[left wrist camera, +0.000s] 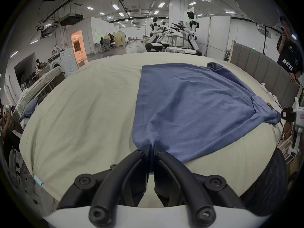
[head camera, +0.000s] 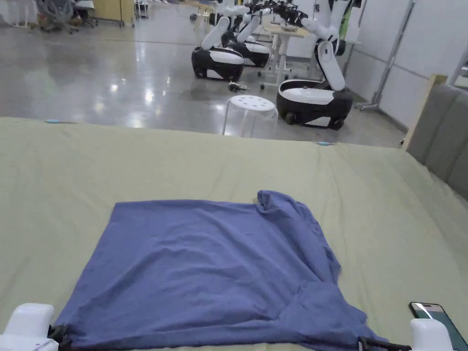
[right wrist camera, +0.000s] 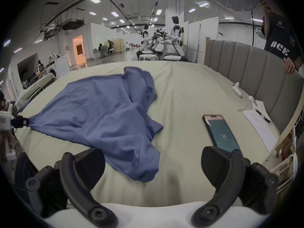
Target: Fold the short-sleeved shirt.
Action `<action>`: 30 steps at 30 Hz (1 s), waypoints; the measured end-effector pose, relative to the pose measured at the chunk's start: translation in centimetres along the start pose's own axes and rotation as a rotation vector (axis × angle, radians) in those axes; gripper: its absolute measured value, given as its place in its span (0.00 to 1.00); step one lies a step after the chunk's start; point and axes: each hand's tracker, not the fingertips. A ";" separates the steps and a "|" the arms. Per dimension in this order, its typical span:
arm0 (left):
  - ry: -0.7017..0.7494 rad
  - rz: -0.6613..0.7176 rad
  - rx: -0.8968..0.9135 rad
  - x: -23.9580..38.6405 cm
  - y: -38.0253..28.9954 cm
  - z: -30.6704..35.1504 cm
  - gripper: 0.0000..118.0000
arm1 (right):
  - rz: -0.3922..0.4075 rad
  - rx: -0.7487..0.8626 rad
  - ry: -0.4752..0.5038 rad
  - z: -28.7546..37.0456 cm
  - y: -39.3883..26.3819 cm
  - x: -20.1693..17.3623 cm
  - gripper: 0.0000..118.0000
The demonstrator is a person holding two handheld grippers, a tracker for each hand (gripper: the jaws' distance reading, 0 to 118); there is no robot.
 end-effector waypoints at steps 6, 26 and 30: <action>-0.036 0.046 -0.018 -1.9 0.1 -1.3 0.05 | -0.045 -0.082 0.093 -1.6 -0.7 0.0 0.37; 0.048 -0.074 0.024 -0.8 16.2 -5.2 0.05 | -0.060 0.033 0.098 -4.3 19.2 -0.5 0.05; 0.039 0.056 -0.151 -2.5 18.1 -13.8 0.05 | -0.148 -0.088 0.073 -11.9 21.5 -0.6 0.05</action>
